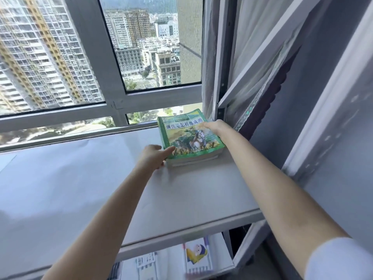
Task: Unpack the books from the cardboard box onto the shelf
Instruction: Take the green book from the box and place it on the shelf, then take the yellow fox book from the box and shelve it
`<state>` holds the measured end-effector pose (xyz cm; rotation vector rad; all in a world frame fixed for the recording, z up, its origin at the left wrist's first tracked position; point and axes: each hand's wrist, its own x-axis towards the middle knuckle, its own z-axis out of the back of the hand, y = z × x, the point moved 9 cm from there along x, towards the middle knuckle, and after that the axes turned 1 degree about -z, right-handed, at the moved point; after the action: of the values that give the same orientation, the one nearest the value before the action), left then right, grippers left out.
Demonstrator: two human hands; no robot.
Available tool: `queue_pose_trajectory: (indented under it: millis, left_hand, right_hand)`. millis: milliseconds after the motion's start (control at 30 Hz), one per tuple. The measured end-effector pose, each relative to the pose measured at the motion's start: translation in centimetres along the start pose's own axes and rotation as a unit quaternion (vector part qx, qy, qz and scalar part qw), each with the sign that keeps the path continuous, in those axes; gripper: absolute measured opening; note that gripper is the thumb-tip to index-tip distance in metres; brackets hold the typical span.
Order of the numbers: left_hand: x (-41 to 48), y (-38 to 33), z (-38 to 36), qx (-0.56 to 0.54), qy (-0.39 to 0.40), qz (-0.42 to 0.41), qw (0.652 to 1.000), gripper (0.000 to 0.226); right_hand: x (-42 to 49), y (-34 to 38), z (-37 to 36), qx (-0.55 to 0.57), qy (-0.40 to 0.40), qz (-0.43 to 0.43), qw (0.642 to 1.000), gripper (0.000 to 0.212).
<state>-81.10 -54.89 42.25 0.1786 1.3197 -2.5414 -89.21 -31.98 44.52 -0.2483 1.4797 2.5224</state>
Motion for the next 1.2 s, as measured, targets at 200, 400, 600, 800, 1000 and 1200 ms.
queue_pose_trajectory:
  millis: [200,400,600,800,1000,1200]
  left_hand:
    - [-5.8,-2.2,2.8,0.239,-0.014,-0.224,0.945,0.092]
    - [-18.3,2.2,3.7,0.262,0.095,-0.369,0.886,0.092]
    - [-28.4,9.3,0.0,0.241,0.163,-0.459,0.84,0.07]
    - [-33.8,17.8,-7.4,0.333,0.267,-0.432,0.795,0.078]
    - [-41.2,21.0,-14.3,0.379,0.322,-0.448,0.743,0.079]
    - [-52.8,20.8,-24.1,0.417,0.356,-0.495,0.674,0.078]
  right_hand:
    - [-8.5,2.0,0.5,-0.201,-0.046,0.084,0.975,0.086]
    - [-22.7,-1.3,-4.4,-0.279,0.001,0.119,0.953,0.087]
    - [-35.5,-10.1,-9.7,-0.242,-0.014,0.052,0.969,0.075]
    - [-43.6,-22.5,-11.3,-0.209,-0.023,-0.112,0.971,0.078]
    - [-53.9,-35.4,-7.8,-0.185,-0.052,-0.262,0.946,0.079]
    - [-66.5,-46.1,-1.8,-0.131,-0.096,-0.331,0.93,0.078]
